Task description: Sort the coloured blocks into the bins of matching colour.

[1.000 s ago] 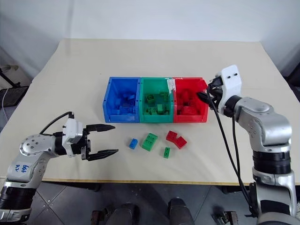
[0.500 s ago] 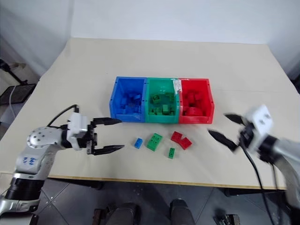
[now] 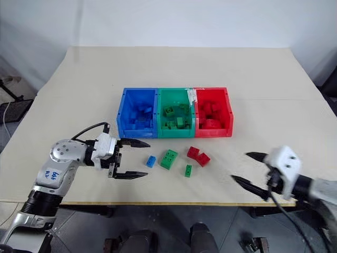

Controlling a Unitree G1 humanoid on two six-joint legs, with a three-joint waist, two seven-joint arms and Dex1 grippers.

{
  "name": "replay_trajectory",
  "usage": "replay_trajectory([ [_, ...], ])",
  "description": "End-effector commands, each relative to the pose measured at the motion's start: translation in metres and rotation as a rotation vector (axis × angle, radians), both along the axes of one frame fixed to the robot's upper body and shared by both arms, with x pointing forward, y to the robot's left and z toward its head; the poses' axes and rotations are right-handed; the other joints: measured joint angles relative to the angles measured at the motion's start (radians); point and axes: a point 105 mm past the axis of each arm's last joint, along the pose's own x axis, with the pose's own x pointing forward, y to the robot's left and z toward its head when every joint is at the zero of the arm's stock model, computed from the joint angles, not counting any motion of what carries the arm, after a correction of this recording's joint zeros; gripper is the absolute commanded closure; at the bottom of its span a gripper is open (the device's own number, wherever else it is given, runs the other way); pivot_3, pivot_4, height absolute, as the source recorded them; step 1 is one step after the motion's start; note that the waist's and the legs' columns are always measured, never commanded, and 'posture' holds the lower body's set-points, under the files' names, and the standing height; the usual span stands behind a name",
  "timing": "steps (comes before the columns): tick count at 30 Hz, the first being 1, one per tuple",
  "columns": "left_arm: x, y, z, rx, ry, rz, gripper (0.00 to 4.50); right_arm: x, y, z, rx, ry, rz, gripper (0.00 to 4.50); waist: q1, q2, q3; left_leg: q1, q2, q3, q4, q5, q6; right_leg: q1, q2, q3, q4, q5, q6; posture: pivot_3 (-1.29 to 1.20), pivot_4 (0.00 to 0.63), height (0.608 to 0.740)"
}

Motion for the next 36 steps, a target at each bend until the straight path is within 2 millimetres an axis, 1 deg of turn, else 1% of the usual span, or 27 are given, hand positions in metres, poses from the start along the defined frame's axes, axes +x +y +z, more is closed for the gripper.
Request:
replay_trajectory([
  [1,0.000,0.015,0.002,0.005,-0.016,0.063,0.00,0.023,0.027,-0.020,0.000,0.074,-0.053,0.04,0.001,-0.001,0.000,-0.001,0.000,-0.001,0.000,0.000,-0.001,0.000,0.000,-0.001,0.000,0.000,0.000,0.00,0.150,0.740],
  [3,-0.003,0.020,0.002,0.009,-0.016,0.080,0.00,0.039,0.032,-0.029,-0.038,0.065,-0.099,0.04,0.007,0.000,0.000,-0.002,-0.002,-0.001,0.000,0.000,-0.001,0.000,-0.003,-0.001,-0.001,0.000,0.000,0.00,0.150,0.740],
  [5,-0.005,0.022,0.004,0.005,-0.017,0.097,0.00,0.049,0.033,-0.036,-0.069,0.059,-0.132,0.04,0.015,0.000,0.000,-0.003,-0.004,-0.002,0.000,0.000,-0.001,0.000,-0.005,-0.002,-0.002,0.000,0.000,0.00,0.150,0.740],
  [9,-0.008,0.024,0.004,0.006,-0.016,0.111,0.00,0.053,0.034,-0.044,-0.089,0.077,-0.143,0.04,0.025,0.000,0.000,-0.003,-0.006,-0.002,0.000,0.000,0.000,-0.001,-0.007,-0.003,-0.002,0.000,0.000,0.00,0.150,0.740],
  [11,-0.010,0.025,0.005,0.001,-0.014,0.116,0.00,0.049,0.039,-0.046,-0.062,0.102,-0.118,0.43,0.025,0.000,0.000,-0.003,-0.005,-0.002,0.000,0.000,0.000,0.000,-0.007,-0.004,-0.002,0.000,0.000,0.00,0.150,0.740],
  [13,-0.011,0.024,0.006,-0.003,-0.014,0.117,0.00,0.046,0.042,-0.046,-0.043,0.119,-0.107,0.97,0.024,0.000,0.000,-0.003,-0.005,-0.001,0.000,0.000,0.000,0.000,-0.007,-0.004,-0.002,0.000,0.000,0.00,0.150,0.740],
  [17,-0.013,0.018,0.010,-0.028,-0.021,0.100,0.00,0.040,0.042,-0.038,-0.026,0.102,-0.079,2.34,0.024,0.000,0.000,-0.003,-0.005,-0.001,0.000,0.000,0.000,0.000,-0.006,-0.004,-0.002,0.000,0.000,0.00,0.150,0.740],
  [19,-0.014,0.015,0.012,-0.040,-0.025,0.092,0.00,0.040,0.035,-0.034,-0.016,0.093,-0.099,3.00,0.024,0.000,0.000,-0.003,-0.005,-0.001,0.000,0.000,0.000,0.000,-0.006,-0.004,-0.002,0.000,0.000,0.00,0.150,0.740],
  [21,-0.014,0.012,0.016,-0.059,-0.037,0.092,0.00,0.040,0.029,-0.020,0.018,0.061,-0.109,3.04,0.024,0.000,0.000,-0.003,-0.005,-0.001,0.000,0.000,0.001,0.000,-0.006,-0.004,-0.002,0.000,0.000,0.00,0.150,0.740],
  [22,-0.013,0.011,0.019,-0.077,-0.044,0.101,0.00,0.042,0.027,-0.010,0.049,0.045,-0.115,3.04,0.024,0.000,0.000,-0.003,-0.005,-0.001,0.000,0.000,0.001,0.000,-0.006,-0.004,-0.002,0.000,0.000,0.00,0.150,0.740],
  [24,-0.009,0.010,0.028,-0.131,-0.053,0.136,0.00,0.051,0.024,0.022,0.144,-0.015,-0.133,3.04,0.023,0.000,0.000,-0.003,-0.005,-0.001,0.000,0.000,0.001,0.000,-0.006,-0.004,-0.002,0.000,0.000,0.00,0.150,0.740],
  [25,-0.007,0.011,0.032,-0.158,-0.054,0.160,0.00,0.057,0.020,0.035,0.173,-0.047,-0.152,3.04,0.019,0.000,0.001,-0.003,-0.005,-0.001,0.000,0.000,0.001,0.000,-0.006,-0.004,-0.002,0.000,0.000,0.00,0.150,0.740],
  [26,-0.005,0.011,0.034,-0.174,-0.053,0.175,0.00,0.061,0.018,0.042,0.189,-0.063,-0.166,3.04,0.015,0.001,0.001,-0.002,-0.004,0.000,0.001,0.000,0.001,0.000,-0.005,-0.003,-0.002,0.000,0.001,0.00,0.150,0.740],
  [27,-0.004,0.012,0.036,-0.185,-0.051,0.192,0.00,0.067,0.015,0.050,0.200,-0.089,-0.189,3.04,0.013,0.001,0.001,-0.002,-0.004,0.000,0.000,0.000,0.001,0.000,-0.005,-0.003,-0.002,0.000,0.000,0.00,0.150,0.740],
  [28,-0.003,0.015,0.035,-0.189,-0.053,0.218,0.00,0.079,0.011,0.060,0.206,-0.127,-0.232,3.04,0.010,0.001,0.001,-0.002,-0.003,-0.001,0.000,0.000,0.001,0.000,-0.004,-0.004,-0.001,0.000,0.000,0.00,0.150,0.740],
  [29,-0.003,0.018,0.034,-0.189,-0.054,0.236,0.00,0.088,0.007,0.067,0.210,-0.151,-0.260,3.04,0.006,0.001,0.001,-0.002,-0.002,-0.002,0.000,0.000,0.001,0.000,-0.003,-0.004,-0.001,0.000,0.000,0.00,0.150,0.740],
  [30,-0.002,0.019,0.034,-0.190,-0.055,0.248,0.00,0.094,0.005,0.072,0.213,-0.165,-0.279,3.04,0.001,0.001,0.001,-0.002,-0.002,-0.002,-0.001,0.000,0.000,0.000,-0.004,-0.004,-0.001,0.000,0.000,0.00,0.150,0.740],
  [31,-0.003,0.023,0.031,-0.183,-0.053,0.271,0.00,0.106,0.002,0.080,0.215,-0.204,-0.316,3.04,0.000,0.001,0.001,-0.002,-0.003,-0.001,-0.001,0.000,0.000,0.000,-0.004,-0.004,-0.001,0.000,0.000,0.00,0.150,0.740],
  [33,-0.005,0.028,0.027,-0.177,-0.043,0.298,0.00,0.126,-0.001,0.082,0.206,-0.213,-0.379,3.04,-0.010,0.001,0.001,-0.002,-0.003,0.000,-0.001,0.000,0.000,0.000,-0.004,-0.004,-0.001,0.000,0.000,0.00,0.150,0.740],
  [34,-0.007,0.029,0.026,-0.171,-0.039,0.302,0.00,0.136,-0.003,0.080,0.195,-0.209,-0.416,3.04,-0.010,0.001,0.001,-0.002,-0.003,0.001,-0.001,0.000,0.000,-0.001,-0.004,-0.003,-0.001,0.000,0.000,0.00,0.150,0.740],
  [36,-0.007,0.028,0.026,-0.169,-0.039,0.304,0.00,0.146,0.004,0.081,0.209,-0.227,-0.393,2.28,-0.010,0.001,0.001,-0.003,-0.003,0.001,-0.001,0.000,0.000,-0.002,-0.005,-0.003,0.000,0.000,0.000,0.00,0.150,0.740],
])
